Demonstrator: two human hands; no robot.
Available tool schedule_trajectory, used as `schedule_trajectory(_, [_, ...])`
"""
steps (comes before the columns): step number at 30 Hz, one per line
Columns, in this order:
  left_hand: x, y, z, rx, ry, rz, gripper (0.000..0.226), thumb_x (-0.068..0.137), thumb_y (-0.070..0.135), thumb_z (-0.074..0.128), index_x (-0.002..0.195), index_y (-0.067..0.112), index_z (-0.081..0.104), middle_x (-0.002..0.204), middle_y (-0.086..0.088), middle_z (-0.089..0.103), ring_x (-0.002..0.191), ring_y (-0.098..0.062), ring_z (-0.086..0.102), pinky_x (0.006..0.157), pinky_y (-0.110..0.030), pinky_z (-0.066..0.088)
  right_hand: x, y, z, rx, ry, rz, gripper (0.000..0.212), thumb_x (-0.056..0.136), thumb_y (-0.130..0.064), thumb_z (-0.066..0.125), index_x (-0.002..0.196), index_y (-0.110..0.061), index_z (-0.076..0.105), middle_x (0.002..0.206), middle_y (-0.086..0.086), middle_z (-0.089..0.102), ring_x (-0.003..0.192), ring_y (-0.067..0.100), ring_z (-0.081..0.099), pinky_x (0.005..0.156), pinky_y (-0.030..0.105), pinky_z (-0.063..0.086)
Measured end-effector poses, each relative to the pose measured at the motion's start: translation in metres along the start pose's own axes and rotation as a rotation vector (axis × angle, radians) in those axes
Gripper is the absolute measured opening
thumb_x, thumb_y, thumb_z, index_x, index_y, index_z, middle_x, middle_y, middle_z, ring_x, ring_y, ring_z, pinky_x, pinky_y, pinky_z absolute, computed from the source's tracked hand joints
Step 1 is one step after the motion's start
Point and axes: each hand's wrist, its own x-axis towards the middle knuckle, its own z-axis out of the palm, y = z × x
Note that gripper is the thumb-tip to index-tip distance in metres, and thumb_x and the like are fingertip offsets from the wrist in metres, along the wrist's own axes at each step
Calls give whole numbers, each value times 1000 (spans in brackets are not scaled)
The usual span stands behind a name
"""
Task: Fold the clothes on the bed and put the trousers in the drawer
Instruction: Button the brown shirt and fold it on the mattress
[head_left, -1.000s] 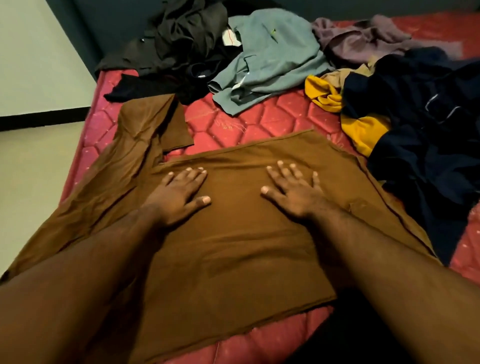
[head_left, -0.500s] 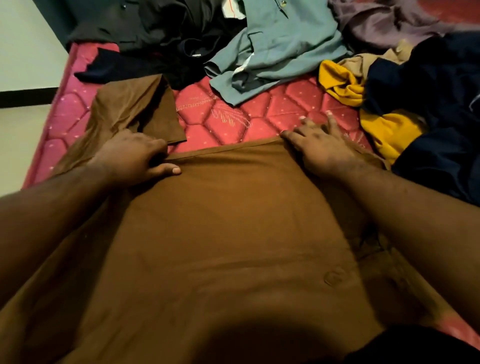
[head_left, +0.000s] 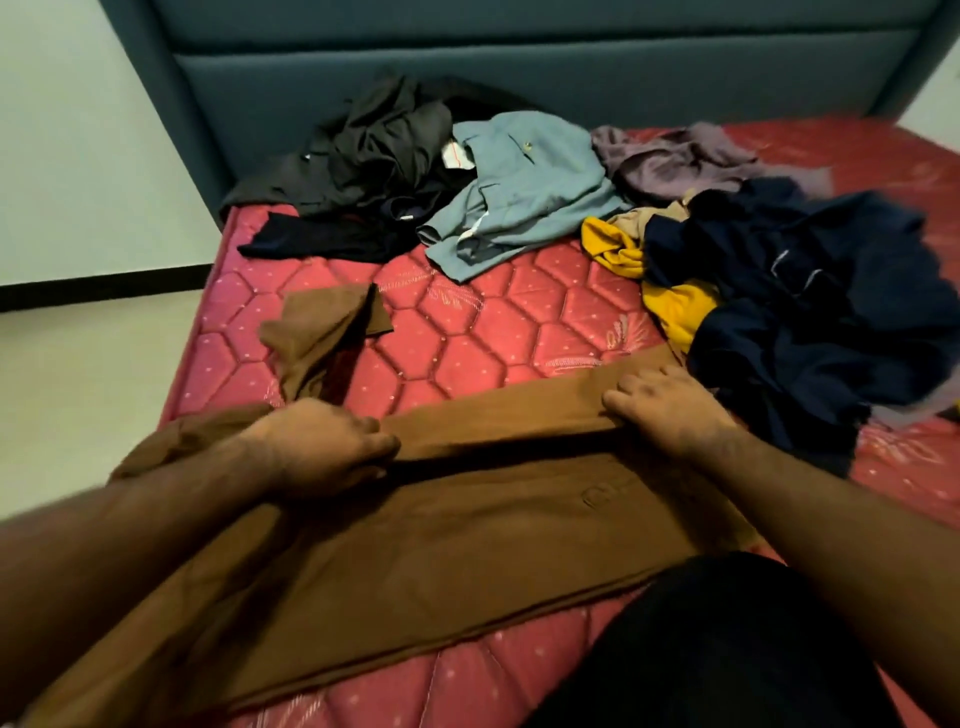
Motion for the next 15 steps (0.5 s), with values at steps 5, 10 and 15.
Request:
schedule_trajectory(5, [-14,57,17,31,1,-116,42,91,39,27,113,25,60,99,2,66,80,-21,69,58,-28,47,-30,-19,-7,-37,-163,33,31,99,-25,40,129,-27,47,130,2,50,121,24,47,95,38,34])
schedule_trajectory(10, [-2,75,1,-89,-86,-333,35,93,40,38,117,24,58,118,0,57,107,-24,60,82,-36,45,-36,-18,-17,-61,-251,162,31,100,-24,40,130,-25,50,133,3,49,124,25,44,100,41,34])
schedule_trajectory(15, [26,69,-15,-239,12,-260,73,77,52,13,138,30,47,149,4,38,139,-19,32,114,-40,26,-24,-47,-34,101,-496,439,51,97,-25,42,148,-23,33,159,10,19,147,35,11,114,61,4])
